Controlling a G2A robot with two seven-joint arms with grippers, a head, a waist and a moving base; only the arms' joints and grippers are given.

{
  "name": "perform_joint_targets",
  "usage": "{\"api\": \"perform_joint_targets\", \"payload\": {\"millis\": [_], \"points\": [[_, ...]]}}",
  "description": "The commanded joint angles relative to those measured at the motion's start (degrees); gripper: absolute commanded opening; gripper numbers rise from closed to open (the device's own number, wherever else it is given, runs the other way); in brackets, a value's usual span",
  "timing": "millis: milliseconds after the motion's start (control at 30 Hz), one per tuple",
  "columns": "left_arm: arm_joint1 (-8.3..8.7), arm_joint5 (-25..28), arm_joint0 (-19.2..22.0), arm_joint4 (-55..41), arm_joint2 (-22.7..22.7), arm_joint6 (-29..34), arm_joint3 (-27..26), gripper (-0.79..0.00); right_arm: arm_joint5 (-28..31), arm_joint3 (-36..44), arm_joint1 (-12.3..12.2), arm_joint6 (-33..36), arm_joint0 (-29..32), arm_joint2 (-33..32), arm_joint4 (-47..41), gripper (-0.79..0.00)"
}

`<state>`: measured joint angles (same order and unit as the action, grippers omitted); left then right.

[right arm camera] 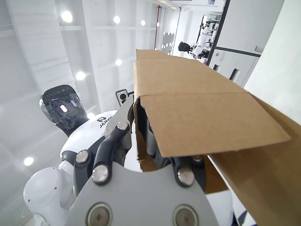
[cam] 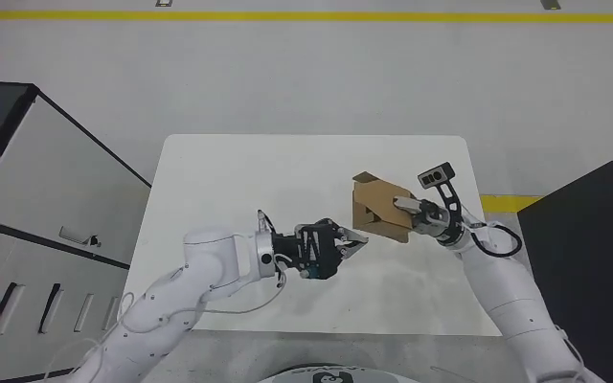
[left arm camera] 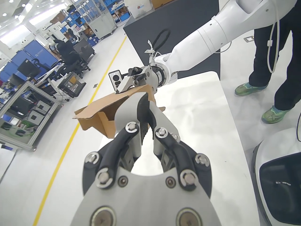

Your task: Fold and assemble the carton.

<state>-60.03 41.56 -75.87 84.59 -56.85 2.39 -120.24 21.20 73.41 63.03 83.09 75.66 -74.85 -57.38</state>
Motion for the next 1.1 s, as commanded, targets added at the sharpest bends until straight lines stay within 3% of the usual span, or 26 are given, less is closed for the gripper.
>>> {"api": "perform_joint_targets", "payload": {"millis": [0,433,1067], "points": [[-0.14,-0.39,0.64,-0.06,0.33,0.09,0.52,-0.785,-0.44,0.85,0.02,0.44,0.29,-0.28,-0.17,-0.785],[-0.41,-0.44,1.76,-1.17,0.61,0.93,1.67,-0.785,-3.49,5.37,0.23,3.50,2.19,-2.53,0.91,-0.785],[-0.80,-0.10,3.14,-1.82,1.52,1.24,2.95,-0.785,-4.51,4.74,1.34,4.51,1.61,-2.82,2.15,-0.785]]}}
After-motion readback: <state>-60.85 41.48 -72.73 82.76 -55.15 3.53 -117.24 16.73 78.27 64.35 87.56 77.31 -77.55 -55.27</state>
